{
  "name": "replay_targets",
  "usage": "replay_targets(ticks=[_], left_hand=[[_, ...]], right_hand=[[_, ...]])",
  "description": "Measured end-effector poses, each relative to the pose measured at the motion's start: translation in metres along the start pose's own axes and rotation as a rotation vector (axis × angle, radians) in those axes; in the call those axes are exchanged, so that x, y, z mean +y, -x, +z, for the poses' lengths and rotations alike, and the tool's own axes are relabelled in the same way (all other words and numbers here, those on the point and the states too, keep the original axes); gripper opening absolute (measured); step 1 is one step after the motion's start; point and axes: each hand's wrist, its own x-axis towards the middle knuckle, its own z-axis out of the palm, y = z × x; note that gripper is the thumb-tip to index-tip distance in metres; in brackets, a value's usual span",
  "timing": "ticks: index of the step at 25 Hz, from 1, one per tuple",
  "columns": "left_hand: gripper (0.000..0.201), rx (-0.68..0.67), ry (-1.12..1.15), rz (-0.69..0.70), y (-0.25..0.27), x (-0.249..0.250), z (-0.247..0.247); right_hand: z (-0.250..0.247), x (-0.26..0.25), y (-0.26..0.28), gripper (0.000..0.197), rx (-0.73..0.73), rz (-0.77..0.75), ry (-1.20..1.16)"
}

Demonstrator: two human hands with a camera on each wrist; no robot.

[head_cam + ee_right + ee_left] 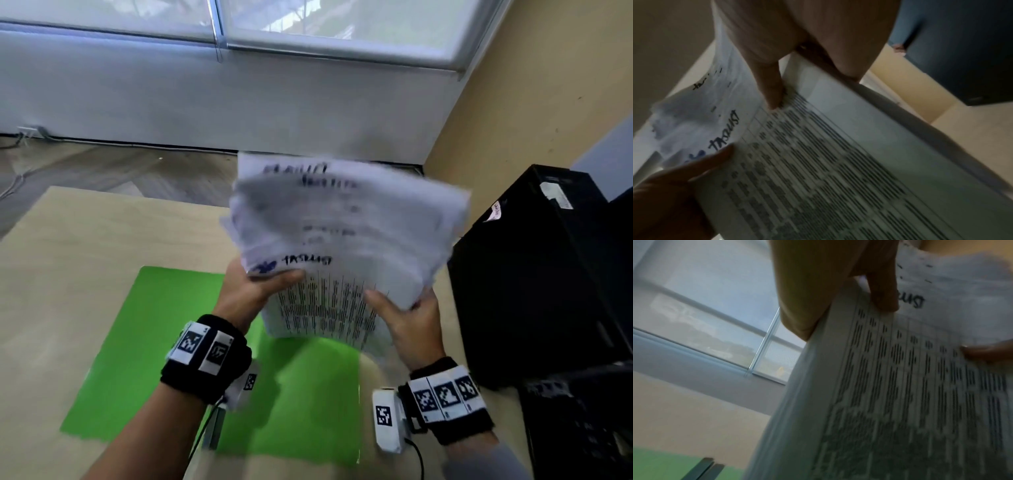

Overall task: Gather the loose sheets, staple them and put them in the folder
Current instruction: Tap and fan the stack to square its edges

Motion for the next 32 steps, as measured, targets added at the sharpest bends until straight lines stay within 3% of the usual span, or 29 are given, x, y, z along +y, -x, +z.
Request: replay_targets(ticks=[3, 6, 9, 12, 14, 18, 24, 26, 28, 30, 32], left_hand=[[0.037, 0.000, -0.050, 0.109, 0.015, 0.011, 0.001], [0.027, 0.089, -0.121, 0.147, 0.021, 0.007, 0.001], [0.023, 0.152, -0.045, 0.162, 0.028, 0.011, 0.005], [0.034, 0.166, 0.023, 0.196, 0.030, 0.022, 0.006], [0.044, 0.236, 0.001, 0.202, 0.023, 0.025, 0.008], [0.050, 0.401, -0.048, 0.133, 0.007, 0.033, 0.021], [0.048, 0.460, -0.107, 0.022, -0.011, 0.023, 0.019], [0.054, 0.435, -0.101, 0.009, -0.015, 0.017, 0.018], [0.058, 0.382, -0.114, 0.037, -0.020, 0.006, 0.022], [0.059, 0.296, -0.287, 0.001, -0.025, -0.021, 0.017], [0.056, 0.201, -0.508, -0.112, -0.034, -0.055, -0.001]], right_hand=[[0.017, -0.013, 0.013, 0.030, -0.003, -0.056, 0.001], [0.026, -0.010, 0.015, 0.023, 0.017, -0.073, 0.038], [0.027, -0.018, 0.022, 0.033, 0.007, -0.110, 0.052], [0.025, -0.028, 0.031, 0.040, 0.010, -0.171, -0.011], [0.028, -0.037, 0.033, 0.038, 0.110, -0.190, -0.016], [0.045, -0.048, 0.024, 0.056, 0.326, -0.058, 0.052], [0.045, -0.044, 0.018, 0.016, 0.446, -0.025, 0.137], [0.048, -0.044, 0.018, 0.022, 0.408, -0.029, 0.073], [0.050, -0.033, 0.015, 0.037, 0.268, -0.051, 0.152], [0.047, -0.007, 0.007, 0.058, 0.084, -0.041, 0.432], [0.037, 0.023, -0.007, 0.078, -0.079, 0.090, 0.726]])
